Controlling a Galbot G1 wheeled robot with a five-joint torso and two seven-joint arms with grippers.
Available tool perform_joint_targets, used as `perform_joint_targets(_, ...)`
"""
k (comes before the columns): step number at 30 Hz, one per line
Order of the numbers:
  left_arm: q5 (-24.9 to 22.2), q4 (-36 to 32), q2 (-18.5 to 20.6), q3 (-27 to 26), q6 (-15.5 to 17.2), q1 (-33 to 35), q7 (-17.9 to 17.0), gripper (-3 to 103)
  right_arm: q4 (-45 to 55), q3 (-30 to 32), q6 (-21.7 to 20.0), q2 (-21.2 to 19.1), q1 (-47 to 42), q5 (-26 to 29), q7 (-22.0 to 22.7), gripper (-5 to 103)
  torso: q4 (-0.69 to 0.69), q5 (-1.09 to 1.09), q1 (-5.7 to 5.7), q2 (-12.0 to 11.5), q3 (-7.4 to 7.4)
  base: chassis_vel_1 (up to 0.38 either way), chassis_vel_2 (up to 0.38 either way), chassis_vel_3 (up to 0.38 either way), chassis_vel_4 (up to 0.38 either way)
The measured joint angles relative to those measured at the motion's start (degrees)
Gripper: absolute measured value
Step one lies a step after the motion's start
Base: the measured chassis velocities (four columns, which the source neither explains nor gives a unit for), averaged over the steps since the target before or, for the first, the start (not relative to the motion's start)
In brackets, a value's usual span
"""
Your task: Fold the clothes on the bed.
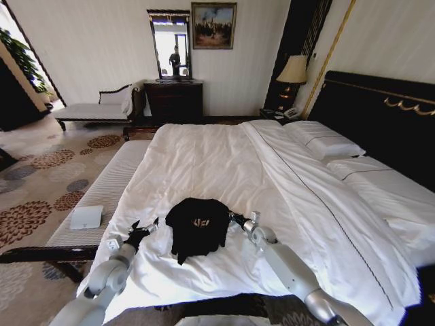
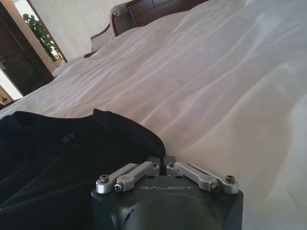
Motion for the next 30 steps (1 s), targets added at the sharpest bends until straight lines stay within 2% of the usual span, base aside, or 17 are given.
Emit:
perform_joint_targets(2, -3.7, 3.3, 1.0, 3.7, 0.7, -6.3, -0.7, 100, 0.6, 0.3, 0.0, -0.7, -0.3, 0.1, 0.2, 1, -0.01, 0.0, 0.0, 0.0, 0.0, 0.0, 0.0, 0.0, 0.0)
perform_joint_targets(6, -6.5, 6.5, 1.1, 7.0, 1.4, -11.6, -1.4, 99, 1.1, 0.5, -0.1, -1.2, -0.6, 0.2, 0.4, 1, -0.02, -0.01, 0.0, 0.0, 0.0, 0.0, 0.0, 0.0, 0.0)
perform_joint_targets(8, -8.1, 9.5, 0.7, 10.6, 2.1, -15.6, -1.9, 99, 1.3, 0.6, -0.1, -1.4, -0.7, 0.2, 0.6, 1, -0.02, -0.01, 0.0, 0.0, 0.0, 0.0, 0.0, 0.0, 0.0)
perform_joint_targets(10, -7.6, 13.0, 0.5, 14.9, 2.8, -19.2, -2.0, 99, 1.3, 0.6, -0.2, -1.4, -0.6, 0.3, 0.8, 1, -0.03, -0.01, 0.0, 0.0, 0.0, 0.0, 0.0, 0.0, 0.0)
perform_joint_targets(14, -5.7, 16.0, 0.6, 19.2, 3.0, -22.4, -1.0, 99, 1.5, 0.6, -0.3, -1.1, -0.1, 0.5, 1.0, 1, -0.01, -0.01, 0.0, 0.0, 0.0, 0.0, 0.0, 0.0, 0.0)
perform_joint_targets(21, -5.8, 20.3, 0.3, 24.1, 3.5, -27.9, -0.4, 99, 1.5, 0.6, -0.3, -0.9, 0.1, 0.6, 1.1, 1, 0.0, 0.0, 0.0, 0.0, -0.01, 0.0, 0.0, 0.0, 0.0)
perform_joint_targets(25, -6.7, 23.4, -0.8, 26.7, 4.5, -31.7, -0.5, 88, 1.5, 0.7, -0.3, -0.9, -0.2, 0.6, 1.1, 1, -0.02, -0.01, 0.0, 0.0, -0.01, 0.0, 0.0, 0.0, 0.0)
perform_joint_targets(27, -6.3, 23.9, -0.8, 27.3, 5.1, -32.3, -0.5, 88, 1.5, 0.7, -0.3, -0.9, -0.3, 0.6, 1.1, 1, -0.02, -0.01, 0.0, 0.0, 0.0, 0.0, 0.0, 0.0, 0.0)
perform_joint_targets(30, -6.2, 25.0, -0.8, 29.0, 7.0, -33.7, -0.9, 72, 1.6, 0.9, -0.2, -0.8, -0.5, 0.4, 1.1, 1, -0.01, -0.01, 0.0, 0.0, -0.01, 0.0, 0.0, 0.0, 0.0)
